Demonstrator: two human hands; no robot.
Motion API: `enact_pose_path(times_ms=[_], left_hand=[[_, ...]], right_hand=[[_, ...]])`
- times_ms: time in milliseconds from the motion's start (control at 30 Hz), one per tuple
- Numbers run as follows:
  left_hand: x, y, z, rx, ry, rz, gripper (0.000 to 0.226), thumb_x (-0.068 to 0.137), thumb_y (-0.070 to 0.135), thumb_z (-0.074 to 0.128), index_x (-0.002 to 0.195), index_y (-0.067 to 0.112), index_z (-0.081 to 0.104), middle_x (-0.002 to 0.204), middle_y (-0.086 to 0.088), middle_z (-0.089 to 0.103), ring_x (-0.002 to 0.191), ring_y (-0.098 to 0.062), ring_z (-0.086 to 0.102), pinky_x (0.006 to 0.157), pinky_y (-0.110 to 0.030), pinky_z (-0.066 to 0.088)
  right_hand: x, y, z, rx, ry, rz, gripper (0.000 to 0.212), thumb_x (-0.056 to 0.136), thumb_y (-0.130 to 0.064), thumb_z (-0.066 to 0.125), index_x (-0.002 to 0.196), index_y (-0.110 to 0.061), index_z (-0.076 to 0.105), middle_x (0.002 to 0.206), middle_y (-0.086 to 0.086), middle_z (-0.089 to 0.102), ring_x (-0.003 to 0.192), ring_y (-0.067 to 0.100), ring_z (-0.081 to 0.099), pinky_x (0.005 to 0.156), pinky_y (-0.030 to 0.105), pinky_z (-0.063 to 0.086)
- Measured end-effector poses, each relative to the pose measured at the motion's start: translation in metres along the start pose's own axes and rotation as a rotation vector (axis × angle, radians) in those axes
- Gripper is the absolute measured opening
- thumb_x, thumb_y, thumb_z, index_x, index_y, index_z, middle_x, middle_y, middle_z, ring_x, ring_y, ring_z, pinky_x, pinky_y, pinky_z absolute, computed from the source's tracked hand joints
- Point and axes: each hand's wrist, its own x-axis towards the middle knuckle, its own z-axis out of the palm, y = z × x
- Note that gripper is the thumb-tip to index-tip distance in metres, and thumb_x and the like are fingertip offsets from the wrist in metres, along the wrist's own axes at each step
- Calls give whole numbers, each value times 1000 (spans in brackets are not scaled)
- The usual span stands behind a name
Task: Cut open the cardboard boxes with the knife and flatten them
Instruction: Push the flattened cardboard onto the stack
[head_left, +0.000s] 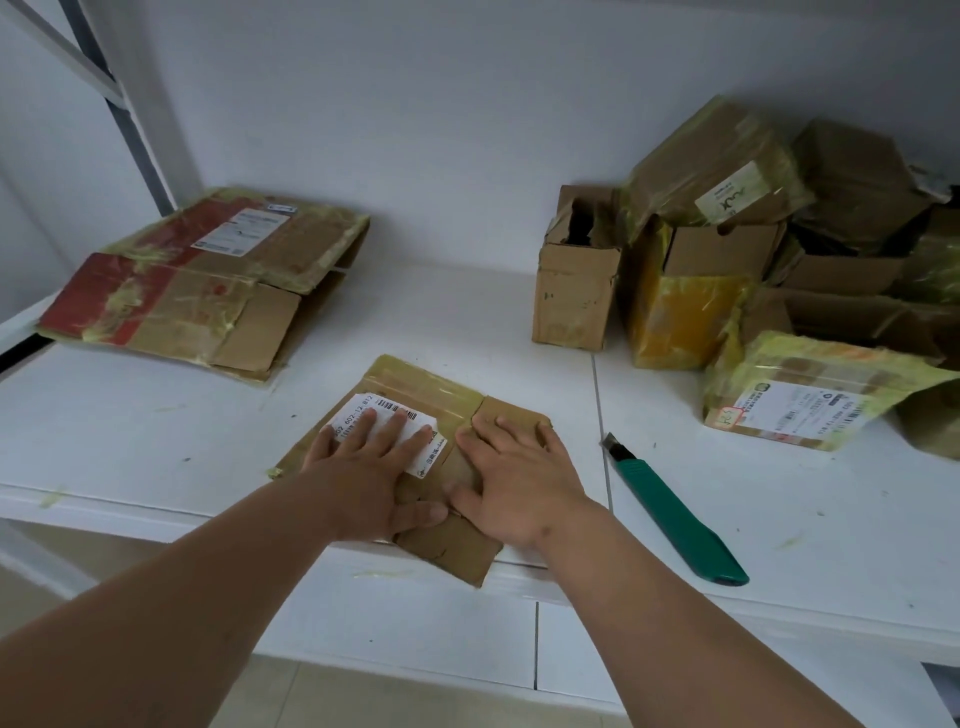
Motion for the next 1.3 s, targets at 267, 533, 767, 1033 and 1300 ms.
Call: enact_pose_path(times_ms=[267, 533, 767, 1033, 1300], left_hand=[[-7, -8, -23, 167, 15, -3, 72, 84, 82, 24, 148, 56, 6, 164, 11, -3, 150, -23, 0, 117, -51, 6], [-18, 22, 14, -19, 24, -66, 130, 37, 99, -19, 151, 35, -20, 160, 4, -25, 148, -27, -22, 120, -49, -5], [-19, 23, 12, -71, 6, -110, 126, 42, 98, -8, 151, 35, -21, 159, 7, -27, 146, -23, -27, 119, -53, -6], [-34, 28, 11, -199, 135, -238, 82, 88, 72, 38, 154, 39, -1, 163, 6, -6, 150, -29, -1, 118, -50, 19], [-37, 27, 0, -339, 134, -247, 72, 89, 46, 50, 151, 38, 15, 161, 7, 8, 137, -30, 33, 104, -43, 44]], right_hand=[[-27, -13, -5, -75, 188, 31, 54, 92, -64, 35, 133, -33, 53, 128, -6, 49, 126, 20, 38, 104, 40, 21], [-13, 9, 8, -40, 9, -12, 74, 95, -66, 23, 157, -36, -6, 164, -12, -16, 150, 14, -18, 121, 47, -13], [-10, 8, 3, 69, -58, 38, 70, 97, -63, 28, 158, -37, 2, 165, -15, -11, 151, 13, -13, 122, 50, -7], [-17, 4, -15, 342, 113, 219, 45, 97, -26, 46, 141, -36, 50, 146, 4, 28, 128, 30, 22, 106, 32, 34], [-17, 18, -23, 624, 103, 419, 55, 84, -33, 68, 131, -22, 44, 126, 8, 46, 116, 32, 51, 87, 34, 46]])
